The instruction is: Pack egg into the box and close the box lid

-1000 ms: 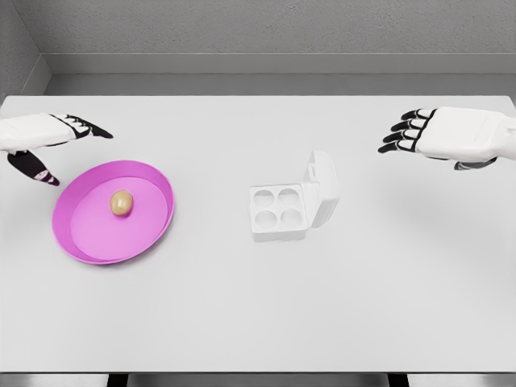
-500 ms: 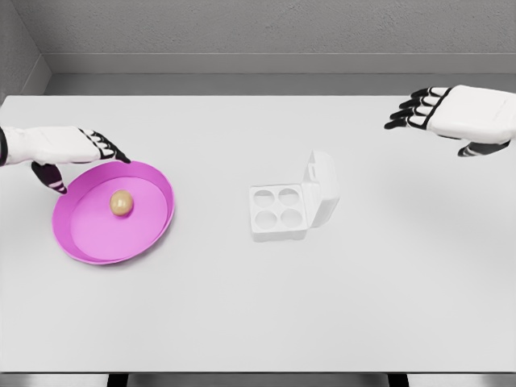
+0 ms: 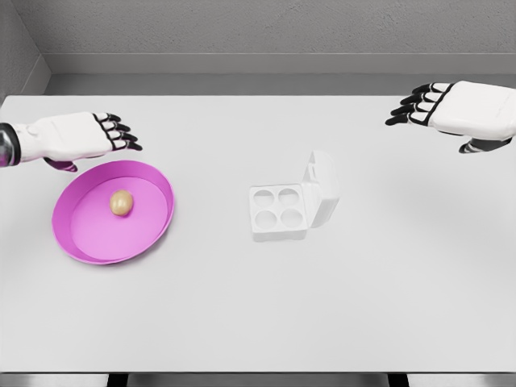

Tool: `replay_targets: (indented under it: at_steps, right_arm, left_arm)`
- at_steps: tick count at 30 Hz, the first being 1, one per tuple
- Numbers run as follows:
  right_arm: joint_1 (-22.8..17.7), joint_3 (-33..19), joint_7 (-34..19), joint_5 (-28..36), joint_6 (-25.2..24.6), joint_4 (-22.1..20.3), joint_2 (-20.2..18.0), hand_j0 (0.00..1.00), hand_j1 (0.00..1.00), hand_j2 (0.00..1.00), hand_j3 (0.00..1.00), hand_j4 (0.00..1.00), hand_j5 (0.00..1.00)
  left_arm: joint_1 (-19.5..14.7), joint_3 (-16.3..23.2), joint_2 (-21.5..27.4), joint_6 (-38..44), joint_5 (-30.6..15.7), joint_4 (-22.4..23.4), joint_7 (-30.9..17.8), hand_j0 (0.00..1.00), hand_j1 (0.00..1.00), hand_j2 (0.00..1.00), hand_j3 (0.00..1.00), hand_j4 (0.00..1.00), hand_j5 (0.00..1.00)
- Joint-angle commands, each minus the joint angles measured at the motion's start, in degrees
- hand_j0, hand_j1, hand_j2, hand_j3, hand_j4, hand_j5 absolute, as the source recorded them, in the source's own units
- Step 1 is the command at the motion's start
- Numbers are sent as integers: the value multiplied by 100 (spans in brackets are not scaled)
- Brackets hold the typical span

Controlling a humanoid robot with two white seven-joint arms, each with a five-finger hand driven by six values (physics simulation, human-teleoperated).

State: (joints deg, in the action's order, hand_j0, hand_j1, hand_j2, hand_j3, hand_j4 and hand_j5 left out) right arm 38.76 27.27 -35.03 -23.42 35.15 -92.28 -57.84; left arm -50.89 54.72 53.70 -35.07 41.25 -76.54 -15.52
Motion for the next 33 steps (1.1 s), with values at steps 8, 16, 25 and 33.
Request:
replay_targets:
  at_steps: [8, 16, 25, 33]
  right_arm:
    - [0, 16, 3, 22, -15, 0, -26, 100, 100, 100, 100, 100, 100]
    - [0, 24, 3, 22, -15, 0, -44, 100, 100, 100, 100, 100, 100]
    - [9, 103, 3, 22, -15, 0, -44, 100, 100, 100, 100, 100, 100]
    - [9, 95, 3, 39, -15, 9, -44, 100, 100, 100, 100, 100, 100]
  left_arm:
    - [-61, 267, 194, 7, -1084, -116, -979, 100, 100, 100, 100, 100, 100]
    - [44, 285, 53, 7, -1268, -72, -988, 100, 100, 100, 100, 100, 100]
    - [185, 285, -44, 7, -1259, -90, -1005, 91, 91, 91, 91, 91, 91]
    - [308, 294, -79, 7, -1224, -81, -1005, 90, 90, 90, 90, 90, 90]
